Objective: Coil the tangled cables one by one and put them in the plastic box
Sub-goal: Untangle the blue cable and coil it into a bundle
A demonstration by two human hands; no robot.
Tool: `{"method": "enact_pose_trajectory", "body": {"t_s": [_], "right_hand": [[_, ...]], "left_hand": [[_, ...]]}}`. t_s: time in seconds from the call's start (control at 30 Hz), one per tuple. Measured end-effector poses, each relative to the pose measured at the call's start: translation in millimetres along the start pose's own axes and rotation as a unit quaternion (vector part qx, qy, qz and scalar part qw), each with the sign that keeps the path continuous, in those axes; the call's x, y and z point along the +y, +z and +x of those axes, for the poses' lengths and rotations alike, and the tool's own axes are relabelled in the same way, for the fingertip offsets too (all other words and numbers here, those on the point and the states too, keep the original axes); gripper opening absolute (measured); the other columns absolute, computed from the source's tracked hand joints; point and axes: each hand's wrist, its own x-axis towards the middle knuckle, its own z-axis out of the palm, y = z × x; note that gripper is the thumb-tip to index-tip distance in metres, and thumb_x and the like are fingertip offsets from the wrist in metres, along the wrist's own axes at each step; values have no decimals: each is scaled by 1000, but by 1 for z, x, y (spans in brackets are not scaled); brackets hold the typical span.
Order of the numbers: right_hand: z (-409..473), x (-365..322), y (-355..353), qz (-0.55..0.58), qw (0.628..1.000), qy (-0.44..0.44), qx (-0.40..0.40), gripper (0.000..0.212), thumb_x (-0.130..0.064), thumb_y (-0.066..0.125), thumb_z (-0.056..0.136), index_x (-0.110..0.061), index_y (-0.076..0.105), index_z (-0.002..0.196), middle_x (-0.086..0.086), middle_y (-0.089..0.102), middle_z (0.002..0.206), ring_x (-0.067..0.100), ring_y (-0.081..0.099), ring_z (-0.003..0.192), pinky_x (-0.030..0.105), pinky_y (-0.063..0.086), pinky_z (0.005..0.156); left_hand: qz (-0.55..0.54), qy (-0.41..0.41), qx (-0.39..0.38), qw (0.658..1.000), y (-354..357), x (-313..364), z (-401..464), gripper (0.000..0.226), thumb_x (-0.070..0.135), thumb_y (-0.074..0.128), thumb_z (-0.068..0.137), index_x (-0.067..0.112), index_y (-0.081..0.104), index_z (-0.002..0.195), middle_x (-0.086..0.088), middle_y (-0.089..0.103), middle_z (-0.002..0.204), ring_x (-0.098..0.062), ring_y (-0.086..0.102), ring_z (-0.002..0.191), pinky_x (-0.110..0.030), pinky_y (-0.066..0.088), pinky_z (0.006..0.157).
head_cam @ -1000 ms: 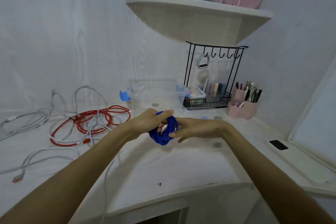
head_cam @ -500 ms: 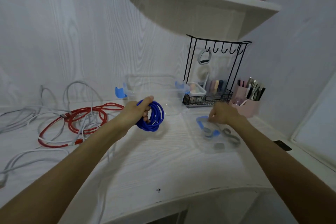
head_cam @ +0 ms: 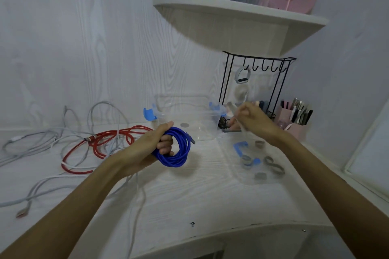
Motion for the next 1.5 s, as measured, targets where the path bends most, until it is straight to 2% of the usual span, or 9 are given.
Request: {"method": "enact_pose_trajectory", "body": {"t_s": [0.2, 0.5, 0.73, 0.8, 0.97, 1.1, 1.27, 1.4, 1.5], "right_hand": [[-40, -59, 62, -16, 991, -3, -132, 9, -15, 56, 93, -13, 64, 90, -1, 55, 61, 2, 50, 44, 17, 47, 48], [-63, -107, 88, -57, 959, -9, -278, 12, -19, 68, 85, -26, 75, 78, -10, 58, 55, -1, 50, 48, 13, 47, 52], [-70, -114, 78, -44, 931, 14, -362, 9, -28, 71, 80, -25, 78, 84, -10, 61, 62, 0, 54, 57, 14, 49, 60], [-63, -110, 65, -68, 948, 12, -309, 11, -28, 72, 81, -22, 77, 86, -8, 66, 64, 1, 59, 59, 13, 49, 58], [-24, -45, -19, -206, 977, 55, 25, 21, -19, 70, 84, -4, 74, 98, 2, 73, 73, 9, 57, 62, 15, 45, 56], [-23, 34, -48, -202, 959, 184, 77, 23, -20, 73, 80, -2, 74, 96, 11, 71, 89, 16, 57, 76, 23, 42, 62], [-15, 86, -26, -135, 966, 171, 142, 21, -24, 71, 83, -7, 75, 96, 9, 71, 96, 19, 63, 90, 24, 41, 70], [-4, 92, -10, -210, 960, 177, 60, 26, -29, 60, 91, -6, 73, 87, 12, 69, 94, 27, 61, 94, 30, 44, 75], [-3, 81, -23, -316, 932, 174, 6, 28, -23, 57, 92, -8, 66, 114, 8, 62, 123, 26, 58, 111, 37, 46, 95]], "left_hand": [[-93, -14, -99, 991, -17, 5, -50, 48, 51, 64, 76, 23, 42, 44, 9, 33, 35, -6, 36, 35, -22, 52, 58], [106, -60, -211, 970, -22, 30, -97, 48, 39, 32, 94, 30, 42, 48, 14, 35, 40, -3, 36, 41, -20, 51, 67], [136, -65, -188, 971, -24, 40, -119, 46, 42, 39, 87, 27, 41, 43, 12, 33, 39, -3, 36, 39, -17, 49, 62], [124, -53, -191, 972, -25, 38, -116, 45, 46, 46, 86, 28, 41, 45, 12, 33, 40, -4, 36, 40, -19, 51, 64], [89, -11, -64, 994, 3, 23, -76, 55, 48, 49, 90, 26, 40, 40, 10, 26, 43, -8, 29, 40, -21, 51, 58], [59, 18, -12, 998, 31, 11, -38, 57, 42, 50, 93, 25, 41, 40, 6, 27, 46, -10, 31, 40, -21, 50, 54], [49, 12, 17, 999, 58, -9, -4, 53, 43, 58, 88, 25, 44, 41, 5, 32, 47, -10, 36, 41, -21, 50, 53], [73, -11, 45, 996, 64, -24, 13, 56, 47, 59, 86, 24, 47, 37, 5, 38, 44, -10, 43, 41, -31, 53, 67], [85, -36, 56, 994, 60, -31, 20, 59, 48, 59, 86, 23, 48, 34, 5, 41, 42, -10, 47, 39, -39, 51, 83]]}}
